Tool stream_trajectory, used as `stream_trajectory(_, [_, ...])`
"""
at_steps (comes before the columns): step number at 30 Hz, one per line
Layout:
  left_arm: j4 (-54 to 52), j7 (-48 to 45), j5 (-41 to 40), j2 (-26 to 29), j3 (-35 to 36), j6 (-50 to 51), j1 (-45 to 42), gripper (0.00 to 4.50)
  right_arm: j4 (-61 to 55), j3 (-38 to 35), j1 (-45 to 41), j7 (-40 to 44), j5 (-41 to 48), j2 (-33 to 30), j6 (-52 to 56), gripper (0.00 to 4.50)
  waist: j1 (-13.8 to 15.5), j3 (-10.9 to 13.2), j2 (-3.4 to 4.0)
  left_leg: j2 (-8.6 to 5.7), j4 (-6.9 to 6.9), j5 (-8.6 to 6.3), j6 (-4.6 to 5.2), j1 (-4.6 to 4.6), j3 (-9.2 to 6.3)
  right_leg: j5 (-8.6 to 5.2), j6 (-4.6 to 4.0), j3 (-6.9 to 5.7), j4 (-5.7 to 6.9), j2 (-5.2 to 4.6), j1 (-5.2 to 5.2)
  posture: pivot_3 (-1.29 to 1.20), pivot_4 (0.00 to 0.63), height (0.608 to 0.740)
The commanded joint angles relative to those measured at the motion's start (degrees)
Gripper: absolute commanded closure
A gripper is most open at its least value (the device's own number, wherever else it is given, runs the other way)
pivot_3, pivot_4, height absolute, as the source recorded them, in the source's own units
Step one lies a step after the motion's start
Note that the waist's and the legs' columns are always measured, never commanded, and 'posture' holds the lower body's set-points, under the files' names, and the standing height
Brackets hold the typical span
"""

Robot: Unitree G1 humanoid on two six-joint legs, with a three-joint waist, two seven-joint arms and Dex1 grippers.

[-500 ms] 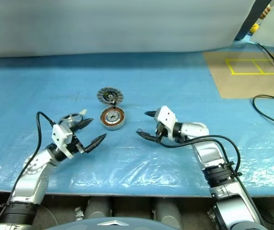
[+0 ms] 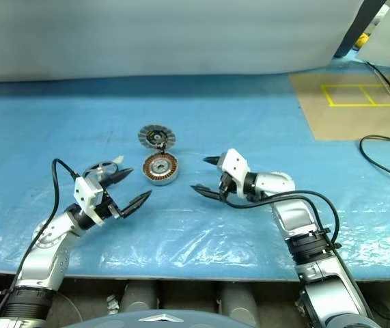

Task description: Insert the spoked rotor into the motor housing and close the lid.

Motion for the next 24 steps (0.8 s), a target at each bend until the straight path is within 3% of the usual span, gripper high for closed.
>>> stream_trajectory(1, [-0.9, -0.1, -0.3, 0.5, 0.7, -1.3, 0.1, 0.00, -0.8, -0.1, -0.9, 0.2, 0.4, 0.1, -0.4, 0.03, 0.0, 0.0, 0.00, 0.00, 0.00, 0.00, 0.00, 0.00, 0.00, 0.00, 0.00, 0.00, 0.00, 0.00, 0.00, 0.00, 0.150, 0.740])
stream_trajectory(18, [-3.4, 1.0, -0.3, 0.8, 0.6, -0.1, 1.0, 0.00, -0.1, 0.9, -2.2, 1.0, 0.2, 0.7, -0.6, 0.03, 0.0, 0.0, 0.00, 0.00, 0.00, 0.00, 0.00, 0.00, 0.00, 0.00, 0.00, 0.00, 0.00, 0.00, 0.00, 0.00, 0.150, 0.740])
stream_trajectory(24, [-4.7, 2.0, -0.1, 0.8, 0.7, 0.2, 1.9, 0.00, 1.8, 5.4, -7.5, 3.8, -1.5, 2.3, 0.9, 0.03, -0.3, 0.0, 0.00, 0.03, 0.00, 0.00, 0.00, 0.00, 0.01, 0.00, -0.01, 0.00, 0.05, 0.01, 0.00, 0.00, 0.150, 0.740])
